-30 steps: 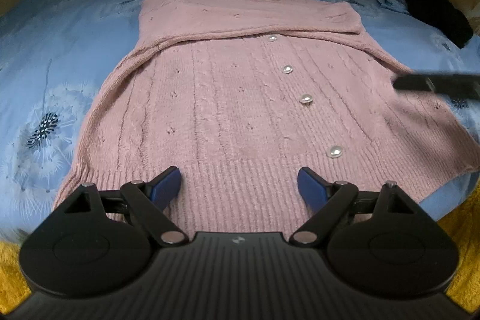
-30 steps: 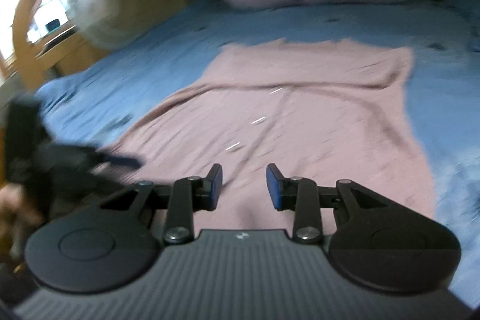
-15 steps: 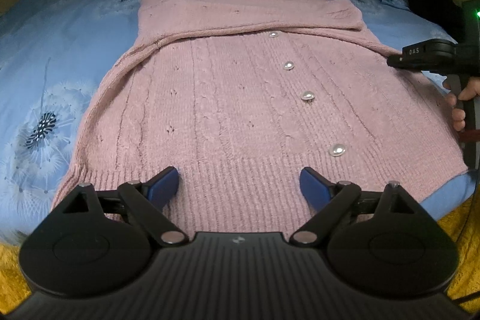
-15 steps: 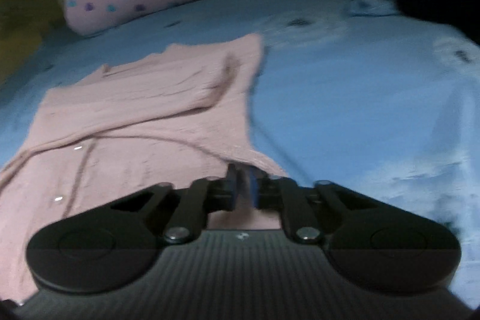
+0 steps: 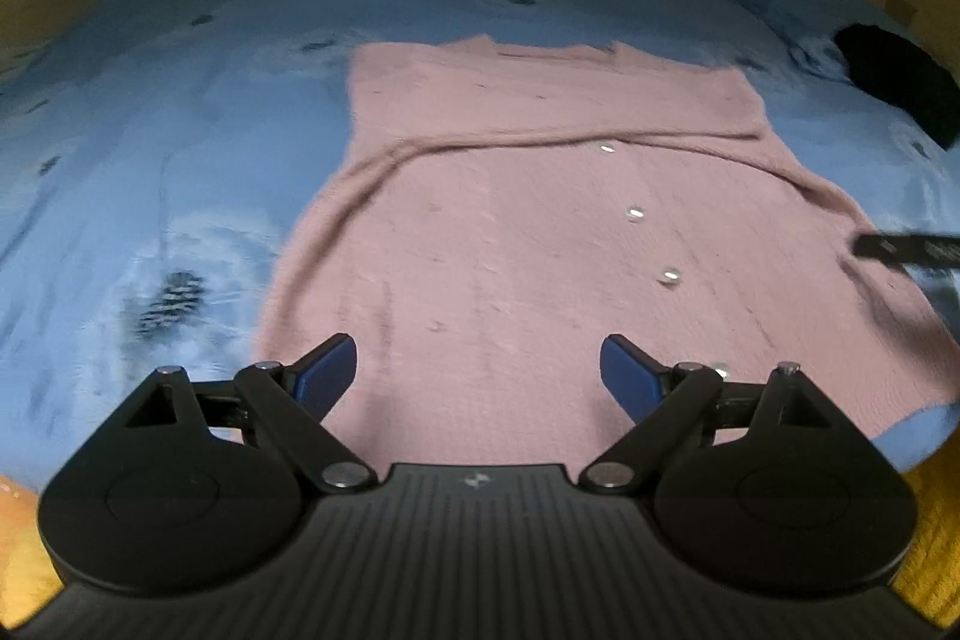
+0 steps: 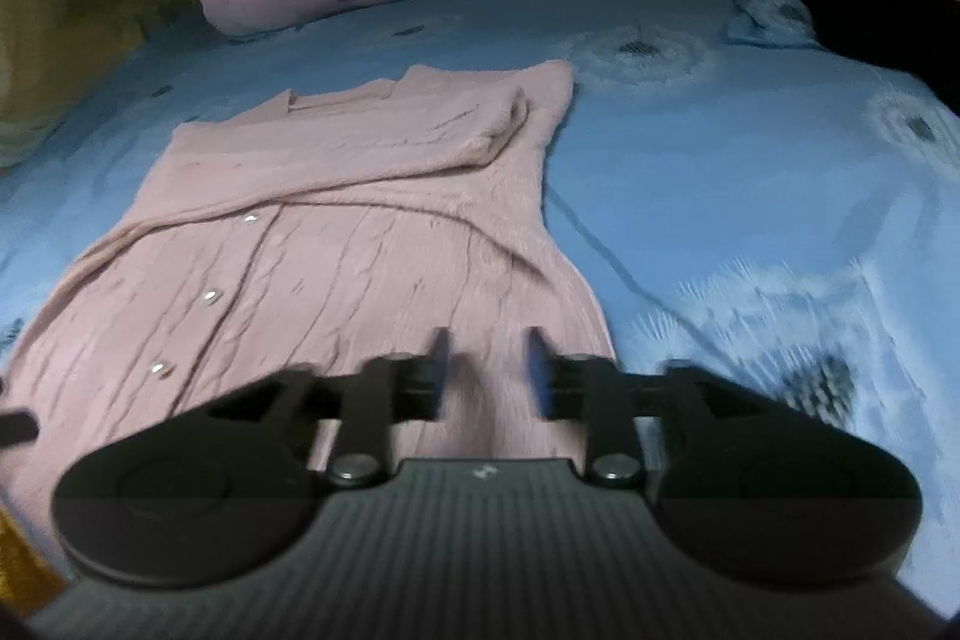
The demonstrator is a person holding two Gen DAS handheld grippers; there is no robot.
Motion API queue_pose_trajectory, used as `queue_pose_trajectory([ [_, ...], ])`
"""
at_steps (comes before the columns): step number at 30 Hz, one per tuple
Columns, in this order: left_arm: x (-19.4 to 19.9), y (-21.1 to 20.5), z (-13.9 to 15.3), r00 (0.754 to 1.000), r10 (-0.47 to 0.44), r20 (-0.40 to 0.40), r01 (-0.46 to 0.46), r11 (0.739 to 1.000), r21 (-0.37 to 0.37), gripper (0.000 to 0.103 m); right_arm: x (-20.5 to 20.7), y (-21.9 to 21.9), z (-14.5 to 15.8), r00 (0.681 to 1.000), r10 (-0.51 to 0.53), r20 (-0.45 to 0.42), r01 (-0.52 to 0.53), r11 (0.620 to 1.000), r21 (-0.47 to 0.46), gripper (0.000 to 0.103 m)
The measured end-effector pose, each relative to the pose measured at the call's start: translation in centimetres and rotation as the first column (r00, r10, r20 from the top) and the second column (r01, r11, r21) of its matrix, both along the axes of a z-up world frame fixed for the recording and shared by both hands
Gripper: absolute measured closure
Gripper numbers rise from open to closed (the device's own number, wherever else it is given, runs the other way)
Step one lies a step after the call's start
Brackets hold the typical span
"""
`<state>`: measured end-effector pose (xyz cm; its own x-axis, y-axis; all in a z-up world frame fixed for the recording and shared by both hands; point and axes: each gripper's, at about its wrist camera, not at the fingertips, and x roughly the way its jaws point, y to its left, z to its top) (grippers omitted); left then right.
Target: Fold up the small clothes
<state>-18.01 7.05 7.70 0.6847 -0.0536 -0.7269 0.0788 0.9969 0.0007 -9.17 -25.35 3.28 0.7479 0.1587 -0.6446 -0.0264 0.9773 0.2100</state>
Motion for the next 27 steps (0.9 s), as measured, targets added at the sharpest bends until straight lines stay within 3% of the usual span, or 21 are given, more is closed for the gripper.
queue_pose_trajectory([
  [5, -0.9, 1.1, 0.4, 0.999, 0.038, -0.026, -0.039, 0.998, -0.052, 0.012, -3.3, -0.2, 0.9, 1.0, -0.011, -0.016, 0.012, 0.995, 0.096, 0.053],
  [9, -2.2, -0.6, 0.5, 1.0, -0.017, 0.002, 0.017, 1.0, 0.023, 0.012, -5.6, 1.3, 1.7, 0.997, 0.076, 0.007, -0.076, 0.99, 0.116, 0.053],
  [14, -3.7, -2.6, 0.1, 0.995, -0.094, 0.013, 0.093, 0.992, 0.089, 0.012, -7.9, 4.8, 2.1, 0.973, 0.229, 0.043, -0.227, 0.973, -0.045, 0.051],
  [19, -4.8, -3.5, -0.4, 0.99, -0.137, 0.004, 0.136, 0.984, 0.114, 0.012, -10.0, 7.1, 1.3, 0.944, 0.328, 0.041, -0.31, 0.922, -0.231, 0.046],
  [24, -5.8, -4.0, -0.8, 0.984, -0.178, 0.002, 0.175, 0.97, 0.166, 0.012, -11.4, 8.3, 0.3, 0.917, 0.398, -0.001, -0.378, 0.871, -0.315, 0.046],
  [27, -6.1, -4.2, -1.5, 0.98, -0.199, -0.021, 0.199, 0.959, 0.203, 0.012, -11.2, 8.8, -0.5, 0.92, 0.392, -0.024, -0.373, 0.851, -0.37, 0.046],
])
